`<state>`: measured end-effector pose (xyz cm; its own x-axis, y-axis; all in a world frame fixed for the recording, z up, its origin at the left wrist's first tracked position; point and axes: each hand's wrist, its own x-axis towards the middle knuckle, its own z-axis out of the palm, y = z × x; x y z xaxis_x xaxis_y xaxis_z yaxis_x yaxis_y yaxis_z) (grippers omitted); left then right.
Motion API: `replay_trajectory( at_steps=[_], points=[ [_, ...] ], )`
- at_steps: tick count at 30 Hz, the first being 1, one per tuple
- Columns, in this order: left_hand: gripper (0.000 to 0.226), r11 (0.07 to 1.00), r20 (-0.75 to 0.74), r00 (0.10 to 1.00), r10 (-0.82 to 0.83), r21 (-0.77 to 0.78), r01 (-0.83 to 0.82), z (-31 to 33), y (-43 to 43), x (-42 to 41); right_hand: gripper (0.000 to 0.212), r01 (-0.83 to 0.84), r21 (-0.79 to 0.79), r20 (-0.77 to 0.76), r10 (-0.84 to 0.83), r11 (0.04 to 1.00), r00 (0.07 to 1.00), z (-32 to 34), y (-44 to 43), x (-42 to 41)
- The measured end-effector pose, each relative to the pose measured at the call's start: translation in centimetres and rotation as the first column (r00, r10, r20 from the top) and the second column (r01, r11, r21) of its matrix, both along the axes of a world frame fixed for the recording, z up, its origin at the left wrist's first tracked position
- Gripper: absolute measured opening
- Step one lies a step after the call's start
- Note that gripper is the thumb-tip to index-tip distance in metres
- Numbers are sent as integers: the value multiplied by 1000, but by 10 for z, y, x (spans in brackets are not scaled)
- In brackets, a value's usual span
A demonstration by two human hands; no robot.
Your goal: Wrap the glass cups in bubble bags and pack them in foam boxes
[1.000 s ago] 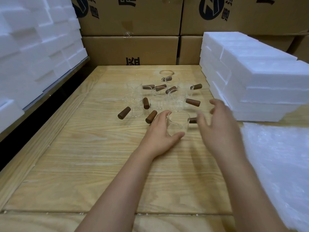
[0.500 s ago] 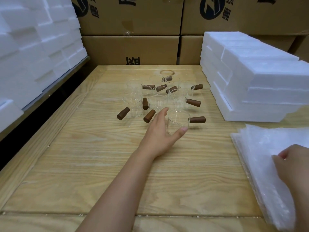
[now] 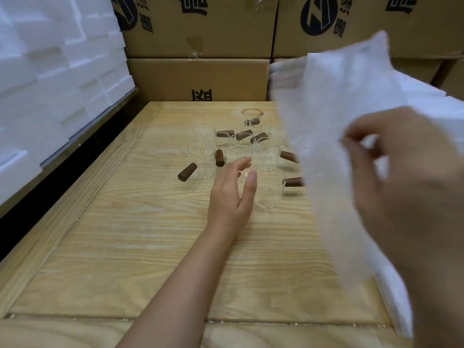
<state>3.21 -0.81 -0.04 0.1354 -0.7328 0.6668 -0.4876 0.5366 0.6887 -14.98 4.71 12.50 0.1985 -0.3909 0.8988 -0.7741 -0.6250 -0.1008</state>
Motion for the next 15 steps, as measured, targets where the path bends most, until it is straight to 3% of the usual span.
replay_trajectory(
  at_steps=[2, 3, 6, 8, 11, 13, 15],
  points=[
    [25, 998, -93, 994, 50, -36, -53, 1, 1, 3, 12, -76, -61, -123, 68, 995, 990, -12, -1, 30],
    [20, 999, -200, 979, 43, 20, -39, 3, 2, 5, 11, -112, -37, -191, 103, 993, 976, -24, -7, 41],
    [17, 944, -616, 777, 130, 316, 93, 7, 0, 11, 15, -181, 12, -235, 179, 983, 955, -43, -28, 53],
    [29, 872, -760, 636, 131, 393, 291, 13, -1, 15, 21, -190, 31, -255, 192, 981, 948, -59, -34, 56],
    [58, 809, -883, 468, -37, 248, 532, 25, -3, 25, 26, -205, 55, -290, 212, 977, 933, -81, -37, 59],
    [46, 785, -872, 471, -133, 198, 587, 27, -4, 27, 30, -210, 72, -264, 222, 975, 939, -86, -39, 57],
    [44, 851, -793, 596, -125, 224, 476, 21, -7, 29, 34, -205, 90, -192, 219, 975, 957, -86, -38, 56]
  ],
)
